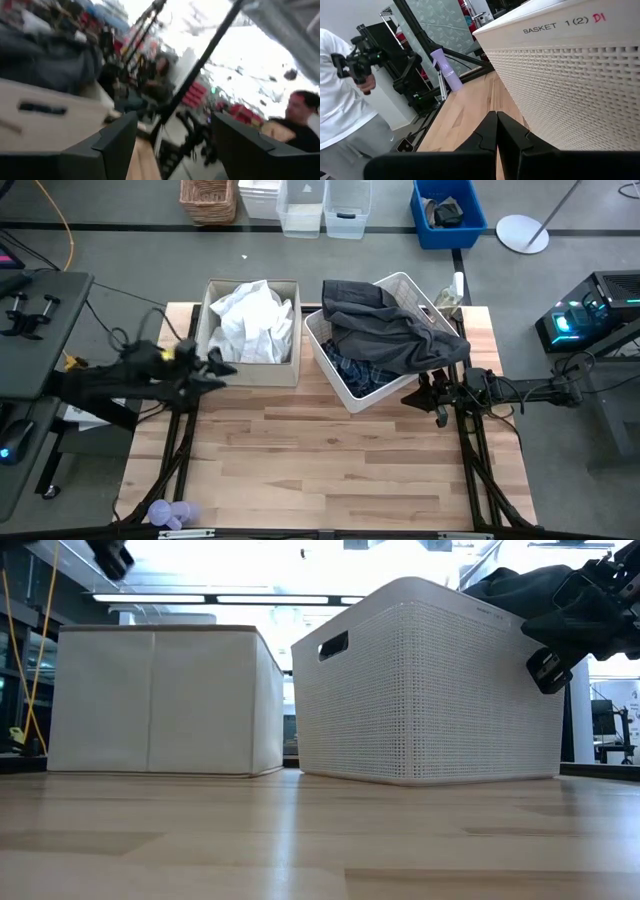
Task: Sort clothes
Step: Return to Home Position
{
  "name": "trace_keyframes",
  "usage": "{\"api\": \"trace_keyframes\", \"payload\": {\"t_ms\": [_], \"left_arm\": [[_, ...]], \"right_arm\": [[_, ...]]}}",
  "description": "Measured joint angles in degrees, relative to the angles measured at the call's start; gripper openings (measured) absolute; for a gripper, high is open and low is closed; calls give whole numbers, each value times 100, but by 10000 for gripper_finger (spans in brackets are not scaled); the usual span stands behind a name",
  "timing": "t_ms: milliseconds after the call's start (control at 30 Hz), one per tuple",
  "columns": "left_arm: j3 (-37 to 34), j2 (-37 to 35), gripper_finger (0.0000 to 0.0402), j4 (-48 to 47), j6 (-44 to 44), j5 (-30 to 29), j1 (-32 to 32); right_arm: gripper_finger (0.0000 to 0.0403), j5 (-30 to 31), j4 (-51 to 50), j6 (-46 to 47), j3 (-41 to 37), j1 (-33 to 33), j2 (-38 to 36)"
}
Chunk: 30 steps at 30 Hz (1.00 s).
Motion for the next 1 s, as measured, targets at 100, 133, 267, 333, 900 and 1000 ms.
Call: {"api": "trace_keyframes", "payload": {"t_ms": [100, 133, 267, 333, 900, 1000], "left_arm": [[-386, 130, 233, 390, 200, -358, -498], [-482, 163, 230, 564, 253, -446, -651], [-851, 178, 220, 1134, 395, -812, -1204], [-1046, 180, 215, 1284, 517, -1068, -1416], [-1401, 933, 192, 1290, 2809, -11, -617], [-1401, 1010, 192, 1246, 2682, -20, -367]], "right_arm": [[0, -1, 0, 2, -2, 1, -1], [0, 0, 0, 2, 0, 0, 0], [0, 0, 0, 0, 0, 0, -1], [0, 1, 0, 1, -1, 0, -1], [0, 1, 0, 0, -2, 1, -1], [0, 0, 0, 2, -2, -1, -1]]}}
